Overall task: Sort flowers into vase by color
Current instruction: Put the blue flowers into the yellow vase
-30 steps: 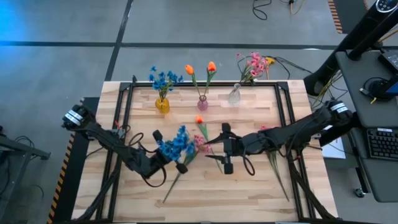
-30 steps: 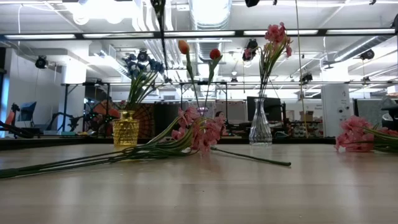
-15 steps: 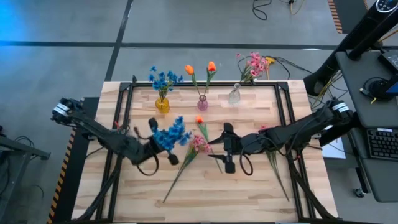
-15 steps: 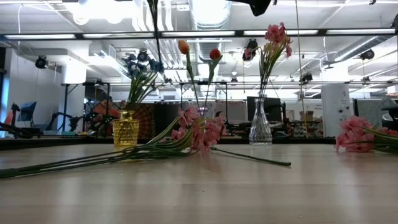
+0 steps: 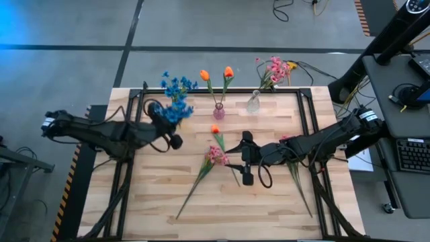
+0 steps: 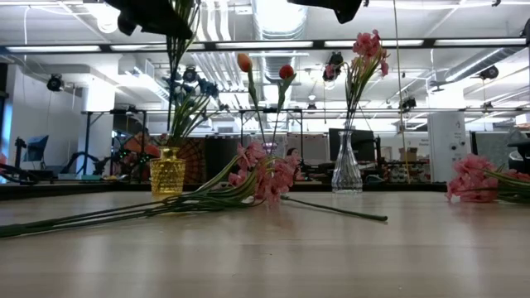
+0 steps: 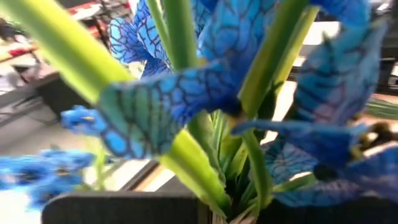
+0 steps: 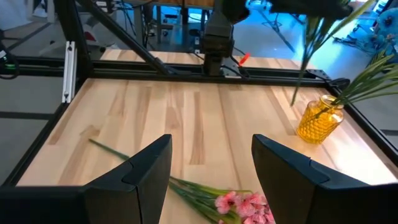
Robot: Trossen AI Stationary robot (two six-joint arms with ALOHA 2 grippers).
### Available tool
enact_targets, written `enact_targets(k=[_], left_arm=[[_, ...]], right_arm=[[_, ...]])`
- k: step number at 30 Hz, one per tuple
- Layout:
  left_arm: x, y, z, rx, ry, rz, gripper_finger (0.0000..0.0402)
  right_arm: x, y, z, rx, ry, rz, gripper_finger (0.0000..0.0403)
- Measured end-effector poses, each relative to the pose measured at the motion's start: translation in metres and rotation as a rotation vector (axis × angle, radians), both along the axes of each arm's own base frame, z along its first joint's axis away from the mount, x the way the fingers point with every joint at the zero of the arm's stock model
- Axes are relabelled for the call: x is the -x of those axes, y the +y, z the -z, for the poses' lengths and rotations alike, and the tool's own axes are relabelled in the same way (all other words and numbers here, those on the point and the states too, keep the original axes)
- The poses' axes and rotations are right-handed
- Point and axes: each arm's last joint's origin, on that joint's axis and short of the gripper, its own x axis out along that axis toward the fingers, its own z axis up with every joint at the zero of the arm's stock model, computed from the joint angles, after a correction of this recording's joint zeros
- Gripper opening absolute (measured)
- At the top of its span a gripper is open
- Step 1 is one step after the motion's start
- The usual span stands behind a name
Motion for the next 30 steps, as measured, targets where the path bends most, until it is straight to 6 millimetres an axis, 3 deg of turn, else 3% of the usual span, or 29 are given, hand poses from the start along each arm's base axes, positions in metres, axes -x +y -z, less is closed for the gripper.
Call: enact_targets(k=[16, 30], left_arm=[[0.048, 0.033, 0.013, -0.090, -0.125, -0.077, 0.0011], [0.040, 0.061, 0.028, -0.142, -0.095, -0.168, 0.0011]], right_arm=[[-0.001, -0.003, 0.000, -0.002, -0.006, 0.011, 0.0215], [-0.003, -0.009, 0.000, -0.001, -0.005, 0.028, 0.0215]])
